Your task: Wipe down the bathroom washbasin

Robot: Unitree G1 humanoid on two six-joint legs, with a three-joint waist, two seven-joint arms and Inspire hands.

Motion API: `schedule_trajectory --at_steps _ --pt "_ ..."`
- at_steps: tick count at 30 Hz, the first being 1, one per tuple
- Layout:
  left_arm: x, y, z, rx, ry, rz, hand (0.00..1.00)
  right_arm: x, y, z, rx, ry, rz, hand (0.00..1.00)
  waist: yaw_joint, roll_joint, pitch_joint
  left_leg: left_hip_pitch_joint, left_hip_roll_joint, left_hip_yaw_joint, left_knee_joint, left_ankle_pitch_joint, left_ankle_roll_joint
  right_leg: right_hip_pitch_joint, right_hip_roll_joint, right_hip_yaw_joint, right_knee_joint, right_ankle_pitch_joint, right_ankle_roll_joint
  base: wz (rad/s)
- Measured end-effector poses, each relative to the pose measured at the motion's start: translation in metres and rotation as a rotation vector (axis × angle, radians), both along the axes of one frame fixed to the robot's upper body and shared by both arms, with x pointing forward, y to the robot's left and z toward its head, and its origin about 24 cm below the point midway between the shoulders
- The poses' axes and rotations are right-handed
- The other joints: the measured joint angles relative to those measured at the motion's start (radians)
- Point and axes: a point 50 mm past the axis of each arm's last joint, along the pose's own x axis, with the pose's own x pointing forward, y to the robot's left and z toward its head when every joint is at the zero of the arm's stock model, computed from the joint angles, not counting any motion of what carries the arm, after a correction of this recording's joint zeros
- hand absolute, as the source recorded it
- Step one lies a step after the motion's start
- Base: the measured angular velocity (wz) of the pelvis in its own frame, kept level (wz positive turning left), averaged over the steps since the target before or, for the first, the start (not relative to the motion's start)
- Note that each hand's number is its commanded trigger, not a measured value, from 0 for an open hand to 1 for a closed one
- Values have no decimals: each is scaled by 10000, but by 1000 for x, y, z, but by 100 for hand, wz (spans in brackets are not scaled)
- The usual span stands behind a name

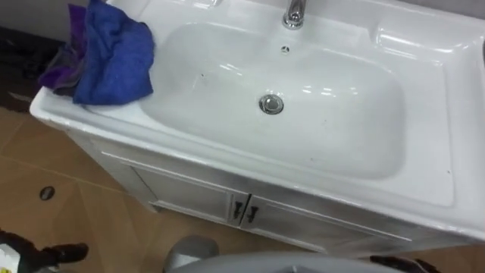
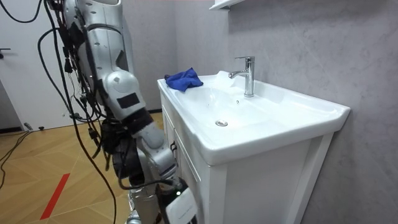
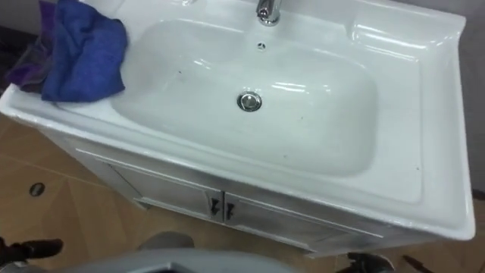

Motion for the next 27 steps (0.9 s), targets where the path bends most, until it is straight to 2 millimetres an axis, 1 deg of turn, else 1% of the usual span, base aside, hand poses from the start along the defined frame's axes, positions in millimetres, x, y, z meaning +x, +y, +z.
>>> schedule_trajectory --at_steps 1,2,3,4,5,6,7,9,10,13,16,17,20,23,25,27 --pt "-1 -2 -2 -262 89 -113 0 -3 0 0 -19 122 -44 0 -54 22 1 46 10 155 12 -37 66 -17 -14 110 -1 35 33 -22" --pt "-1 -2 -3 -369 137 -147 0 -6 0 -1 -22 187 -58 0 -109 28 0 63 6 195 18 -52 92 -19 -27 155 3 51 54 -22" --pt "-2 -3 -5 -575 277 -214 0 -10 0 -1 -21 310 -67 0 -299 36 4 83 -14 237 31 -72 137 -35 -43 319 26 88 109 -12" --pt "-2 -4 -7 -706 391 -270 0 -13 0 -1 -23 406 -99 0 -349 55 4 107 -17 299 33 -85 164 -45 -54 413 28 102 121 -27" --pt "-4 -7 -11 -1022 619 -386 0 -17 -1 -2 -29 578 -147 0 -390 76 3 178 -5 479 30 -113 210 -88 -54 642 32 118 148 -35" --pt "-6 -11 -14 -1326 827 -568 0 -19 0 -2 -9 695 -173 0 -565 92 1 216 -1 556 27 -143 257 -131 -57 738 37 157 190 -31" --pt "-6 -12 -16 -1467 924 -677 0 -21 0 -2 1 747 -195 0 -640 97 1 222 -3 573 20 -154 275 -142 -54 822 41 185 210 -21" --pt "-5 -17 -20 -1897 1318 -1166 0 -25 1 -3 21 865 -258 0 -895 94 6 230 -7 738 -6 -174 326 -186 -43 1154 11 252 255 -19" --pt "-2 -19 -22 -2079 1462 -1384 0 -28 2 -3 45 935 -302 0 -1047 91 6 239 -12 744 -4 -165 353 -177 -43 1158 -6 295 273 -9" --pt "8 -22 -25 -2608 1578 -1640 0 -36 4 -4 82 1206 -407 0 -1137 98 8 159 -16 820 13 -194 406 -351 -64 1175 -5 324 294 -6" --pt "9 -23 -27 -2980 1788 -1688 0 -41 5 -4 75 1508 -493 0 -1150 112 0 231 1 928 -33 -210 418 -343 -56 1277 -32 333 309 -12" --pt "8 -24 -27 -3154 1880 -1710 0 -45 6 -4 72 1658 -474 0 -1185 120 0 270 18 990 -40 -227 416 -337 -45 1343 -42 334 310 -14" --pt "2 -27 -30 -3591 2192 -1696 0 -46 8 -5 79 1764 -223 0 -1346 135 -3 396 15 1054 -148 -230 415 -324 -39 1440 -17 334 311 -7" --pt "2 -30 -33 -4045 2340 -1811 0 -47 11 -6 141 1905 -236 0 -1365 180 -4 420 13 1118 -200 -230 415 -336 -41 1495 -26 334 311 -6" --pt "-3 -34 -37 -4468 2692 -1877 0 -47 11 -6 174 1943 -243 0 -1356 204 -3 565 15 1281 -314 -230 414 -309 -42 1612 -27 334 311 -18" --pt "-6 -36 -39 -4814 2945 -1963 0 -45 12 -6 232 1906 -238 0 -1372 227 -12 580 13 1328 -339 -230 415 -318 -43 1679 -21 335 312 -11"
